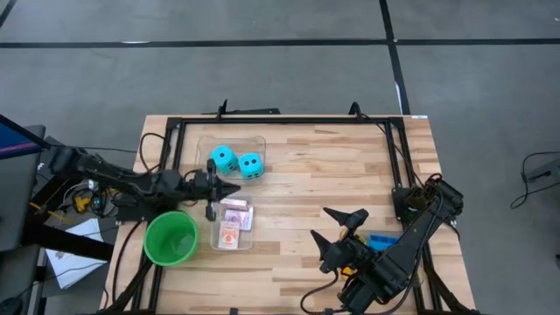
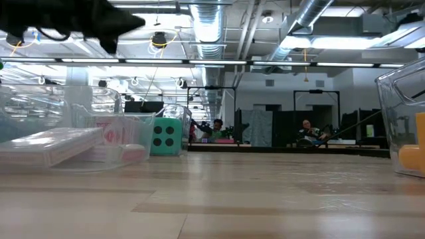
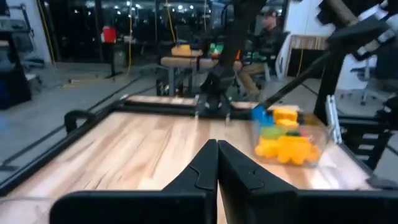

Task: Pick & Place Toys
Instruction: Return to Home Position

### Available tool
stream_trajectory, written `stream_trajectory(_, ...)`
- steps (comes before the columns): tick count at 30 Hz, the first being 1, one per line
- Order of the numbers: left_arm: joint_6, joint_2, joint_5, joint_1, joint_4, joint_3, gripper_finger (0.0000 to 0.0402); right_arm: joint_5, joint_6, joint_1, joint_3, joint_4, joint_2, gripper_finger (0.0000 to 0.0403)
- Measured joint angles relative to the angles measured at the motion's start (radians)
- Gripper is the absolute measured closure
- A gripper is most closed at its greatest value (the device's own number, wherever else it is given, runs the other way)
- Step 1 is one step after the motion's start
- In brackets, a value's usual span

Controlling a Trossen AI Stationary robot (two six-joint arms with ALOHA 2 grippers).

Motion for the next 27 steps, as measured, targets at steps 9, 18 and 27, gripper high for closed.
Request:
stream_trajectory(9, -0.008, -0.126, 0.16, 0.071, 0.008, -0.132, 0.0401, -0.052, 0.008, 0.006, 0.0, 0.0, 0.0, 0.0051)
stream_trajectory(18, 0.006, -0.358, 0.076, 0.06, -0.019, -0.275, 0.0401, -0.051, 0.026, 0.009, 0.0, 0.0, 0.0, 0.0051)
stream_trajectory(27, 0.071, -0.515, 0.041, 0.06, -0.176, -0.275, 0.0401, -0.04, 0.073, 0.015, -0.022, -0.001, 0.0, 0.0051)
